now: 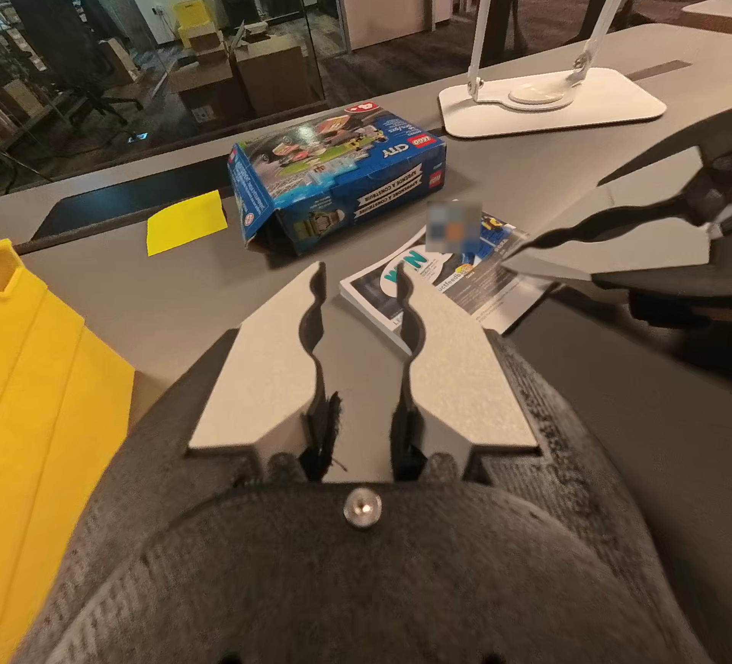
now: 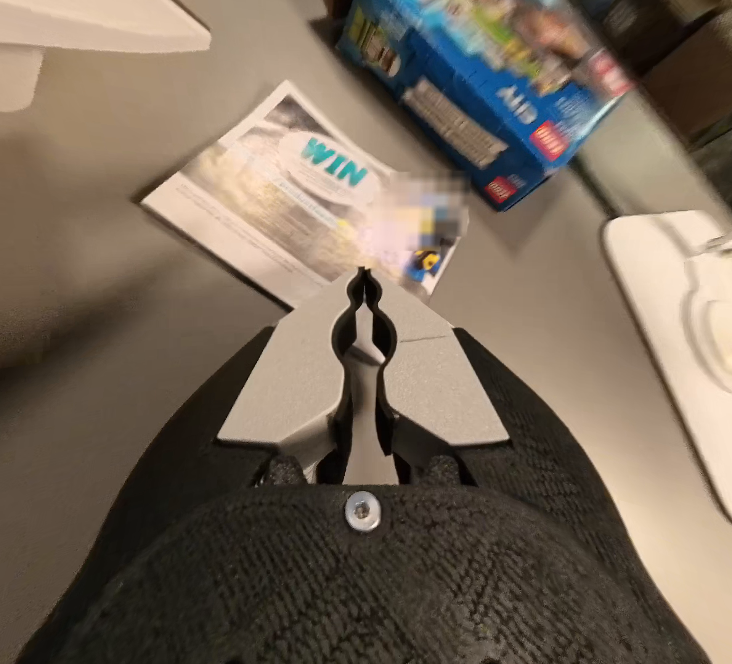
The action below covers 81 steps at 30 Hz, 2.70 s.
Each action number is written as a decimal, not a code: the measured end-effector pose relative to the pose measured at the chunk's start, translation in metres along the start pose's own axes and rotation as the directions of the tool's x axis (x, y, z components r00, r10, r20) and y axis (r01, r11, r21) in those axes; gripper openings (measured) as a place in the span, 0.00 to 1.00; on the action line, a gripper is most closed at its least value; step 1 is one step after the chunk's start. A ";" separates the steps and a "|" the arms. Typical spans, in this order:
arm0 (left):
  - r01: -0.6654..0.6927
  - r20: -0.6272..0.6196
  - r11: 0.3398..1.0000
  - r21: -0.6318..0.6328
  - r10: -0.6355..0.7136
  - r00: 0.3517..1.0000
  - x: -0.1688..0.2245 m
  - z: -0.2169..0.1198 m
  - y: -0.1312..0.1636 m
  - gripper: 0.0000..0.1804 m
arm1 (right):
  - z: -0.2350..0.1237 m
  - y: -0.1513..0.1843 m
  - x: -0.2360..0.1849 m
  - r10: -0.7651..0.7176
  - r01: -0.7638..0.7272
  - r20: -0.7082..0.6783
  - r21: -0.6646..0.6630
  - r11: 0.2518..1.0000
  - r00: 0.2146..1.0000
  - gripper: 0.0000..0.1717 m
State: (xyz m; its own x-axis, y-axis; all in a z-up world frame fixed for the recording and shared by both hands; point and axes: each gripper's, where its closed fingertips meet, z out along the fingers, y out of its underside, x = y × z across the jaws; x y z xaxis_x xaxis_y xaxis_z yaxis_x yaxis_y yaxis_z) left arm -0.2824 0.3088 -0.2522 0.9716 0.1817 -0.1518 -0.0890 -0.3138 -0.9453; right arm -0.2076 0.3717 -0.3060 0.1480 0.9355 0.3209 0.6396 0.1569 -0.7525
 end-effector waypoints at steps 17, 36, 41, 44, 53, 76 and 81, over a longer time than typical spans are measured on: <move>0.309 -0.083 0.946 -0.103 -0.317 0.945 -0.059 0.089 -0.006 0.54 | 0.046 -0.022 0.063 0.119 -0.121 0.032 0.080 0.989 0.992 0.22; 0.233 -0.253 0.967 0.100 -0.202 0.946 -0.061 0.113 -0.070 0.46 | 0.038 -0.051 0.094 0.265 -0.238 -0.061 0.286 0.928 0.962 0.21; 0.323 -0.282 0.946 0.036 -0.300 0.911 -0.086 0.162 -0.066 0.41 | 0.054 -0.051 0.052 0.379 -0.434 0.332 0.111 0.894 0.864 0.34; 0.300 -0.285 0.953 -0.035 -0.297 0.911 -0.093 0.182 -0.055 0.45 | 0.057 -0.057 0.051 0.382 -0.456 0.385 0.121 0.882 0.840 0.34; 0.404 -0.353 0.874 -0.269 -0.480 0.803 -0.071 0.167 -0.025 0.46 | 0.073 -0.071 0.076 0.354 -0.436 0.353 0.187 0.880 0.866 0.38; -0.231 -0.046 0.948 0.221 0.246 0.968 0.024 -0.001 -0.027 0.32 | -0.068 -0.053 0.100 0.217 0.005 -0.252 0.662 0.750 0.943 0.37; -0.190 -0.151 0.967 0.167 0.215 0.965 0.036 -0.009 -0.017 0.47 | -0.095 -0.040 0.061 0.124 0.057 -0.236 0.636 0.769 0.964 0.32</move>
State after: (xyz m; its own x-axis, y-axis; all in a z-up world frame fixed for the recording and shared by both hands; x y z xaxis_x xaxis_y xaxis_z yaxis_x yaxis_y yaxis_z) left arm -0.2439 0.3127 -0.2395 0.9514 -0.0326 -0.3063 -0.3070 -0.1820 -0.9342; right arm -0.1520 0.3919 -0.2020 0.4002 0.8462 0.3517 0.0206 0.3754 -0.9267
